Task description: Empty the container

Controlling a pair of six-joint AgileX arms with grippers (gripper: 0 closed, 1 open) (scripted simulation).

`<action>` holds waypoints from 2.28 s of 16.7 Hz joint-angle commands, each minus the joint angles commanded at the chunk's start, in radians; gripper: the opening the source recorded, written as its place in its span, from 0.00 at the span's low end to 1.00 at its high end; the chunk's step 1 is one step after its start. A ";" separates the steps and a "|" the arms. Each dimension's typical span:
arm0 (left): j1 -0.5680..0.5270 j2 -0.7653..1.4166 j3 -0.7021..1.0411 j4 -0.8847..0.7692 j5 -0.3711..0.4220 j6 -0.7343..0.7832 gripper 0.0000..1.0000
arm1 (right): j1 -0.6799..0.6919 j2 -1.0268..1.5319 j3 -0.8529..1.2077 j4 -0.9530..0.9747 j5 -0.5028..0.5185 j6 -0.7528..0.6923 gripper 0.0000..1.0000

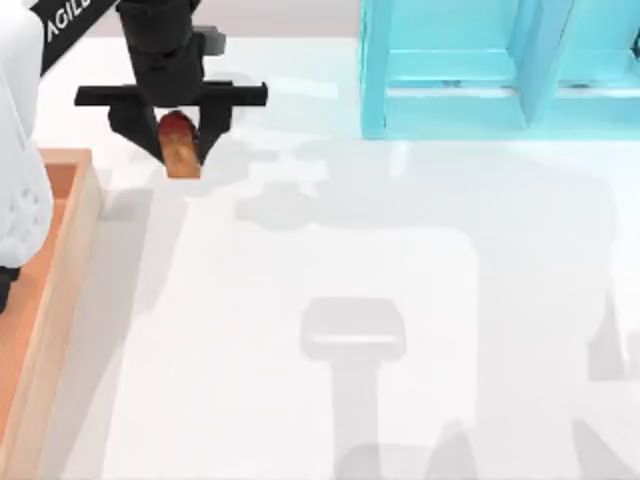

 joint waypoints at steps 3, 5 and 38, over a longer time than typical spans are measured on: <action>-0.094 0.094 0.110 -0.005 0.003 -0.085 0.00 | 0.000 0.000 0.000 0.000 0.000 0.000 1.00; -0.113 0.112 0.131 -0.005 0.004 -0.103 0.00 | 0.000 0.000 0.000 0.000 0.000 0.000 1.00; -0.112 0.095 -0.078 0.188 0.004 -0.101 1.00 | 0.000 0.000 0.000 0.000 0.000 0.000 1.00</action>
